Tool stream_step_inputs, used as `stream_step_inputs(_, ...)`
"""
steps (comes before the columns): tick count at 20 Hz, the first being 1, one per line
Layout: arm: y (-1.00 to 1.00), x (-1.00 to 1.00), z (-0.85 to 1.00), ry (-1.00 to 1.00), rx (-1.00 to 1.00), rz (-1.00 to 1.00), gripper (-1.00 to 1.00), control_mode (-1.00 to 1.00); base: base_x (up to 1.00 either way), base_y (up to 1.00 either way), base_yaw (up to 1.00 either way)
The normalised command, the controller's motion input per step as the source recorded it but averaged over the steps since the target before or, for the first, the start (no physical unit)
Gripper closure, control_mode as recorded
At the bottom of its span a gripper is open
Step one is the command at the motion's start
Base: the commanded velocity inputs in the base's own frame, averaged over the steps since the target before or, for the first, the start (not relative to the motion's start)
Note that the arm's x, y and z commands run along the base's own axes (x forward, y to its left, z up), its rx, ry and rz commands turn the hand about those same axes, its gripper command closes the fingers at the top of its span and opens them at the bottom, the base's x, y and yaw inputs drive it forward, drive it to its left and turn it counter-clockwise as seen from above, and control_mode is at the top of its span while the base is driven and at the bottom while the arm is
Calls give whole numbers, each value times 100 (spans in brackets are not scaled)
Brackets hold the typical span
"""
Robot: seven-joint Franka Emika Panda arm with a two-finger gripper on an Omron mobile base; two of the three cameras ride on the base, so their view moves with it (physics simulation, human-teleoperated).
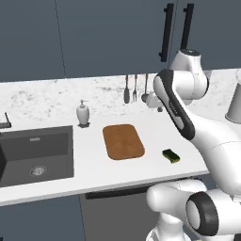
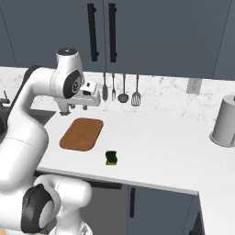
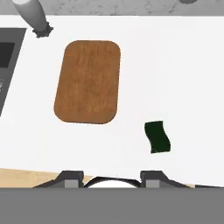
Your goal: Pick up the sponge from the counter and clean the cutting board by briefly scrubbing or pressing down on the cutting board. Once finished, release the sponge.
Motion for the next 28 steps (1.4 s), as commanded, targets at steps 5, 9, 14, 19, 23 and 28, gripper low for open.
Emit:
stream_step_inputs(5, 0, -62, -6, -5, 0, 1, -100, -100, 0, 0, 0)
stream_step_inputs(9, 0, -93, -44, 4, -4, 8, -100, -100, 0, 0, 0)
stream_step_inputs(14, -7, -27, -97, 3, -1, 7, -100, -100, 0, 0, 0)
stream_step_inputs(19, -20, 33, -85, 9, 0, 11, -100, -100, 0, 0, 0)
stream_step_inputs(23, -13, 63, -47, 16, 0, 2, -100, -100, 0, 0, 0)
stream_step_inputs(28, -22, 61, -29, 12, 0, 1, -100, -100, 0, 0, 0)
